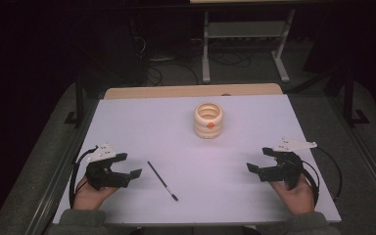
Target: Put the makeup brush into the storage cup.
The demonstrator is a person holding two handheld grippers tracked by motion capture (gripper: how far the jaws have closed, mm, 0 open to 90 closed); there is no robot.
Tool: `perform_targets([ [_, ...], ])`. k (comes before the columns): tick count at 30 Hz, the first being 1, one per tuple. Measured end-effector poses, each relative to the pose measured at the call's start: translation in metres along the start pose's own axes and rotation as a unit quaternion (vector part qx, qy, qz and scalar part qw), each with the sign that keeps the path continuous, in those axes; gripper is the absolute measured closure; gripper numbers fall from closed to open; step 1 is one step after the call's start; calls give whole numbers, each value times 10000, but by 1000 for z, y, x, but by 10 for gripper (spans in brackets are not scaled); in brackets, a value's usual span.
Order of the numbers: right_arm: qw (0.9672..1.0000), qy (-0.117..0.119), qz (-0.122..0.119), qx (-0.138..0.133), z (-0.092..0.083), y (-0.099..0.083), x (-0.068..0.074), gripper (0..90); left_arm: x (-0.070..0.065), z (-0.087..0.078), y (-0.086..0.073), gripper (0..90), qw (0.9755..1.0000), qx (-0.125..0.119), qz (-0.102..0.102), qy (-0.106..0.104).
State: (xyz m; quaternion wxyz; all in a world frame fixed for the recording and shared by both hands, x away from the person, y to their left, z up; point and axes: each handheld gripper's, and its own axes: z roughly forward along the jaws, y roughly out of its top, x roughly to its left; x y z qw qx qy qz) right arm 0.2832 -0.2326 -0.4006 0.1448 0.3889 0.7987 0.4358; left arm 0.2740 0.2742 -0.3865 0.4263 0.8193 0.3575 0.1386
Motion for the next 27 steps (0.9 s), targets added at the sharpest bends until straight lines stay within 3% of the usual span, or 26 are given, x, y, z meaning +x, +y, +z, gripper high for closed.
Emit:
perform_targets([
  [27,10000,26,1,49,-1,-2,2,155,-2,5,2,181,9997,47,151,-172],
])
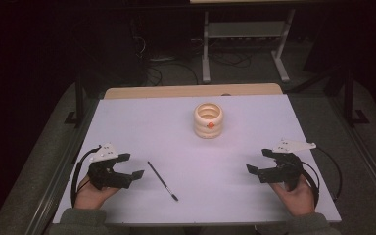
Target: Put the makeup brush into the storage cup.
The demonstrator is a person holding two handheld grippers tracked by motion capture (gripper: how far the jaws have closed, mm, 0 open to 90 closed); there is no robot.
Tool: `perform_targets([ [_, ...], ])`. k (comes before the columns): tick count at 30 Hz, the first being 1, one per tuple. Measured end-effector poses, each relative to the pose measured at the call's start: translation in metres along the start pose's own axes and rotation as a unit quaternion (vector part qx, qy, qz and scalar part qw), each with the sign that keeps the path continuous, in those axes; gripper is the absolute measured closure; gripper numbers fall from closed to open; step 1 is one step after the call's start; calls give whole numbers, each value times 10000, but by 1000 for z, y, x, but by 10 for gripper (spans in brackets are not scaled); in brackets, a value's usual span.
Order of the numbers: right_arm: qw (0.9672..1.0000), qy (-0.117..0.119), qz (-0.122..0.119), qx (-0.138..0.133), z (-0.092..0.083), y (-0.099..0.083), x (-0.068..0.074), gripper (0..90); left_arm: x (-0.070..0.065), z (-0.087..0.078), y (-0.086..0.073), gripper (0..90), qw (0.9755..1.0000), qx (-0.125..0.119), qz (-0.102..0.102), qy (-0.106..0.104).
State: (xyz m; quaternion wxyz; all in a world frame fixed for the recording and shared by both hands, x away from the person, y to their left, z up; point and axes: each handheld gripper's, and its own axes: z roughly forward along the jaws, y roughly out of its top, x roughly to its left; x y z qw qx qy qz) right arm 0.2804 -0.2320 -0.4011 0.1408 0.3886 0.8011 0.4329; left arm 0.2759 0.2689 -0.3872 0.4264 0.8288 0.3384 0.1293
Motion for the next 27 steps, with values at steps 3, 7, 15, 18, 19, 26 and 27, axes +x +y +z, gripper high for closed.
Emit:
perform_targets([
  [3,10000,0,-1,-4,0,0,0,155,-1,1,0,182,10000,20,56,-21],
  [7,10000,13,-19,11,1,0,1,155,-1,2,0,182,10000,11,27,-45],
  [15,10000,28,-35,21,2,0,1,155,-2,3,1,182,9999,60,119,-78],
  [18,10000,32,-52,27,2,0,1,155,-2,3,1,182,9998,78,153,-100],
  [19,10000,40,-72,42,3,0,1,155,-2,3,1,181,9998,76,152,-106],
  [26,9999,58,-42,79,4,0,2,155,-4,5,1,182,9997,104,176,-136],
  [27,9999,61,-46,85,4,0,2,155,-4,5,1,182,9997,104,176,-136],
])
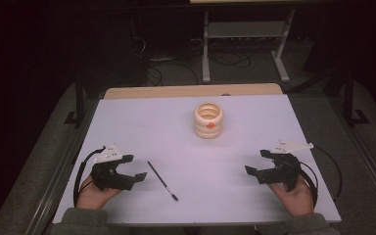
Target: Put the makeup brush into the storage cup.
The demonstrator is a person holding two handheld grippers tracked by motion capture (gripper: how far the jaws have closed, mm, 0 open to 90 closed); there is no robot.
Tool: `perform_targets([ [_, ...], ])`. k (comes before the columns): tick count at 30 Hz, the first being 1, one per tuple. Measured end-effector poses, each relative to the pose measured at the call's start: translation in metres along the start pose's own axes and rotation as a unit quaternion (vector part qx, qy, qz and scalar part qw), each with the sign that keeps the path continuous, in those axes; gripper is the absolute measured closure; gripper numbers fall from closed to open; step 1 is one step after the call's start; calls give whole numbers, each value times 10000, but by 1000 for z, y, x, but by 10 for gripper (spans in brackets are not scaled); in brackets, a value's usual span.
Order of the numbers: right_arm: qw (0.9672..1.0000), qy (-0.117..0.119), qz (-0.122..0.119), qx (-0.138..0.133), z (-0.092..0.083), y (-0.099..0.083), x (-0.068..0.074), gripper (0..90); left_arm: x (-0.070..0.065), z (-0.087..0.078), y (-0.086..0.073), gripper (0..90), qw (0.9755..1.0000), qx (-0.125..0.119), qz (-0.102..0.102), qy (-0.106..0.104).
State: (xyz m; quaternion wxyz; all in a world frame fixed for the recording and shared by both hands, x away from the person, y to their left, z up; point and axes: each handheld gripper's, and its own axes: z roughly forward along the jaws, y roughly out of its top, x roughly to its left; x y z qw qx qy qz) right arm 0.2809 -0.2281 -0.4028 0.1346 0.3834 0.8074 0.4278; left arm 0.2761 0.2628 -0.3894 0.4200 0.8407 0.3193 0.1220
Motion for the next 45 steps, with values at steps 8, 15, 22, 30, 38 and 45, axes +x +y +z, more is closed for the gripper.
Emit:
perform_targets([
  [8,10000,20,-38,27,2,0,1,155,-2,3,1,182,9999,52,78,-53],
  [15,10000,66,-33,27,2,1,2,178,-6,9,4,185,9994,162,265,-133],
  [22,9999,76,-9,67,4,1,2,178,-9,17,10,187,9984,217,453,-254],
  [30,9999,93,-24,47,4,1,4,179,-7,21,15,189,9967,356,652,-326],
  [38,9999,103,-27,65,4,1,4,179,-5,27,18,190,9941,561,823,-425],
  [45,9999,125,-55,63,6,1,5,182,-6,32,21,191,9916,687,976,-492],
])
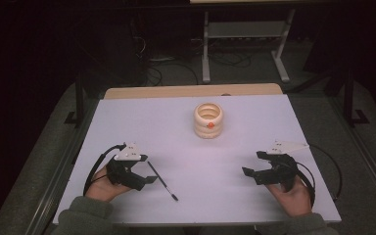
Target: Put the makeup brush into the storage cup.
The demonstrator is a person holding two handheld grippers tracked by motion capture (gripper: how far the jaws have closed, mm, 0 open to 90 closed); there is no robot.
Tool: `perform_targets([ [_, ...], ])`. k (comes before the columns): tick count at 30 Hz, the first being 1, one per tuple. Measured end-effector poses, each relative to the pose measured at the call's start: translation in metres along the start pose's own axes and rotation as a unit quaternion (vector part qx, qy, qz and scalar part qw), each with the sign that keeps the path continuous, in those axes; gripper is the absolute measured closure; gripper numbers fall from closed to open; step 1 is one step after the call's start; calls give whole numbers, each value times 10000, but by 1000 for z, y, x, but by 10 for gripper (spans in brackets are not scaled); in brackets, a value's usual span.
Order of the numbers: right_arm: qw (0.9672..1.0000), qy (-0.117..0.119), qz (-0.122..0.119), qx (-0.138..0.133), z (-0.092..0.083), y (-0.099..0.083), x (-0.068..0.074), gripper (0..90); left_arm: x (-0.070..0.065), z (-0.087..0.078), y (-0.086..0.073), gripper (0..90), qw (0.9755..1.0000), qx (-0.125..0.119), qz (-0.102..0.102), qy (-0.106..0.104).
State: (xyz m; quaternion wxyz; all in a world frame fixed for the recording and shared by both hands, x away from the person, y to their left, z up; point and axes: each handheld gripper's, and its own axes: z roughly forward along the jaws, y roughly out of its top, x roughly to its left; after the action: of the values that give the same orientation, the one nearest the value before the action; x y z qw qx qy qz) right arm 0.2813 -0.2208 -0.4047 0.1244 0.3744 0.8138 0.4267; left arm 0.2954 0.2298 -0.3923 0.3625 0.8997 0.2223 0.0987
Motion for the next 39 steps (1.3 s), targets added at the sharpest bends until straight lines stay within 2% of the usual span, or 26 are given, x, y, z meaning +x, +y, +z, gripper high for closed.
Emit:
perform_targets([
  [10,10000,13,-5,14,0,0,1,183,7,10,9,199,9991,173,333,-195],
  [12,10000,17,-6,13,0,0,0,183,7,11,9,200,9990,202,322,-229],
  [19,10000,27,-15,20,1,0,0,184,16,20,14,218,9960,437,607,-484],
  [23,10000,37,-24,24,1,0,0,184,21,29,13,249,9927,722,746,-618],
  [25,10000,40,-2,46,1,0,0,184,23,34,13,250,9922,813,679,-656],
  [29,10000,54,-3,53,2,0,1,184,26,43,14,261,9889,1030,765,-749],
  [33,10000,61,-30,59,3,0,1,184,27,51,15,302,9833,1330,927,-826],
  [34,10000,64,-21,61,3,0,1,184,28,53,15,308,9809,1427,1024,-838],
  [39,10000,64,-43,61,3,0,1,184,25,61,15,363,9769,1636,1038,-899],
])
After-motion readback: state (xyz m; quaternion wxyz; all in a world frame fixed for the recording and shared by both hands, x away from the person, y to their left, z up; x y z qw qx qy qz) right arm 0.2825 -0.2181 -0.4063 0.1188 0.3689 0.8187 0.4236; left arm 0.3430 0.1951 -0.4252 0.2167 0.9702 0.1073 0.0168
